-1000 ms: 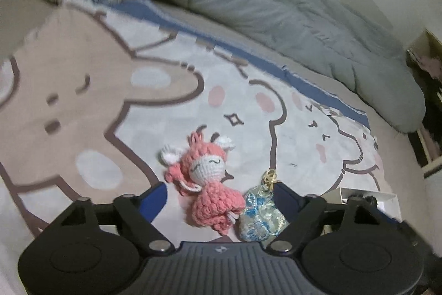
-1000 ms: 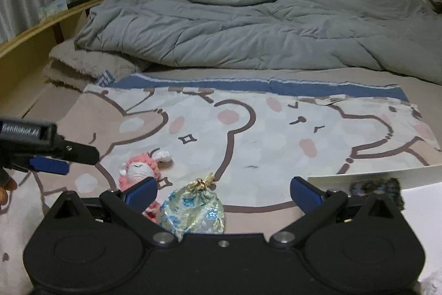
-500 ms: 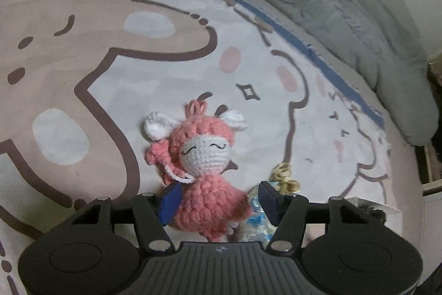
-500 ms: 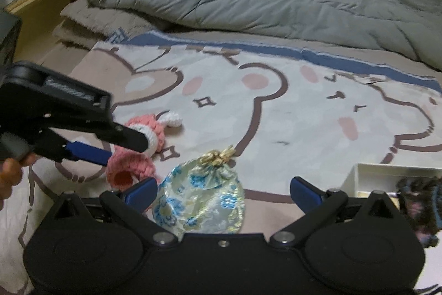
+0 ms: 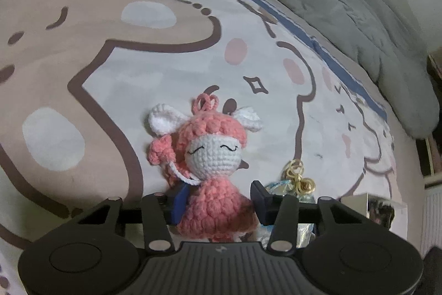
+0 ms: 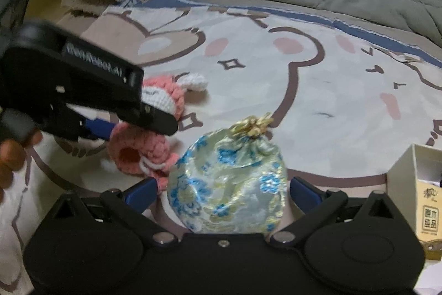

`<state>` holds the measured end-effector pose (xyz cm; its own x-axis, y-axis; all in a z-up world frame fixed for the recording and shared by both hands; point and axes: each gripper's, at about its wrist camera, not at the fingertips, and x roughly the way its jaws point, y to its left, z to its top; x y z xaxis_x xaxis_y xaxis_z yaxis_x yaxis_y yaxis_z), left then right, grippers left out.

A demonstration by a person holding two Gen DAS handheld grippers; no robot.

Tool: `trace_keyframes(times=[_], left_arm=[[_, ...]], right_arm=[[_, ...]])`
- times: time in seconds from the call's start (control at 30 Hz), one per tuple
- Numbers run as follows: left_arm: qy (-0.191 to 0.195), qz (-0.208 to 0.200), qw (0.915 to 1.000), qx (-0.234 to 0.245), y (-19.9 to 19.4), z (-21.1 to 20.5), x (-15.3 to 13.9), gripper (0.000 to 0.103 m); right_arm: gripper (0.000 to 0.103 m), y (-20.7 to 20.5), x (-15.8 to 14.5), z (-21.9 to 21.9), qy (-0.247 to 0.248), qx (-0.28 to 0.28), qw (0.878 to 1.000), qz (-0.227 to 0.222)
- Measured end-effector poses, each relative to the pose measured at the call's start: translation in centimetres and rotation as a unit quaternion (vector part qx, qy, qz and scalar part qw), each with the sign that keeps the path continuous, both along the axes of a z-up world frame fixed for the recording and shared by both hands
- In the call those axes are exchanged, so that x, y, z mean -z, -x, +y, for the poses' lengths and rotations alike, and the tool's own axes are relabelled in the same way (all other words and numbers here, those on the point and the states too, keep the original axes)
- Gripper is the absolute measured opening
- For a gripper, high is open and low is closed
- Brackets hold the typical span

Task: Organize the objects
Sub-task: 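Grasp the pink crochet doll with the left tool while the right grasps the floral pouch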

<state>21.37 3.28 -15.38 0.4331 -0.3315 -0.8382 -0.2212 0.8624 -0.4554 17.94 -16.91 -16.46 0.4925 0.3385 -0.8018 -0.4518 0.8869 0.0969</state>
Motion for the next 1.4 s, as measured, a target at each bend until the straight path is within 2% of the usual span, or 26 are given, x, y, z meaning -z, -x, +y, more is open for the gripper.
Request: trace_keyframes(times=[0.03, 0.1, 0.33, 0.43, 0.6, 0.67, 0.77, 0.9, 0.97, 1.03, 1.13, 1.2, 1.4], left_arm=[[-0.006, -0.002, 0.9999, 0.009, 0.1, 0.0, -0.2, 0.048], [-0.017, -0.006, 0.9994, 0.029, 0.4, 0.0, -0.5, 0.048], [-0.051, -0.004, 0.9931, 0.105, 2.5, -0.2, -1.3, 0.048], [-0.073, -0.005, 0.9861, 0.15, 3.9, -0.6, -1.8, 0.048], [-0.101, 0.009, 0.9696, 0.223, 6.5, -1.2, -2.0, 0.048], [-0.101, 0.015, 0.9703, 0.219, 7.1, -1.0, -1.9, 0.048], [-0.095, 0.025, 0.9771, 0.189, 7.3, -0.8, -1.8, 0.05], [-0.087, 0.034, 0.9848, 0.146, 7.1, -0.6, -1.4, 0.05], [-0.088, 0.039, 0.9868, 0.13, 6.7, -0.8, -1.1, 0.05], [-0.088, 0.044, 0.9879, 0.12, 6.4, -0.9, -0.7, 0.05], [-0.096, 0.047, 0.9874, 0.116, 6.1, -1.2, -0.1, 0.042], [-0.106, 0.041, 0.9858, 0.124, 6.0, -1.6, -0.1, 0.039], [-0.106, 0.021, 0.9866, 0.122, 6.3, -1.5, -1.0, 0.038]], right_arm=[[0.098, 0.0, 0.2, 0.3, 0.006, -0.004, 1.0, 0.007], [0.085, 0.0, 0.3, 0.6, 0.024, -0.001, 1.0, 0.01], [0.084, 1.7, -0.9, -0.4, 0.032, -0.012, 0.999, 0.013], [0.084, 3.0, -1.5, -0.7, 0.047, -0.03, 0.998, 0.017], [0.084, 5.3, -1.8, -1.0, 0.071, -0.06, 0.995, 0.043], [0.084, 6.2, -1.8, -1.1, 0.077, -0.077, 0.993, 0.054], [0.084, 7.0, -1.7, -1.1, 0.076, -0.09, 0.991, 0.06], [0.095, 6.9, -1.7, -1.4, 0.053, -0.069, 0.994, 0.066], [0.097, 6.6, -1.7, -1.7, 0.032, -0.051, 0.996, 0.072], [0.097, 6.2, -1.6, -1.7, 0.027, -0.036, 0.996, 0.078], [0.095, 6.0, -1.2, -1.3, 0.039, -0.031, 0.996, 0.079], [0.087, 5.9, -0.7, -1.0, 0.054, -0.039, 0.994, 0.081], [0.085, 6.1, -0.5, -0.8, 0.068, -0.055, 0.993, 0.076]])
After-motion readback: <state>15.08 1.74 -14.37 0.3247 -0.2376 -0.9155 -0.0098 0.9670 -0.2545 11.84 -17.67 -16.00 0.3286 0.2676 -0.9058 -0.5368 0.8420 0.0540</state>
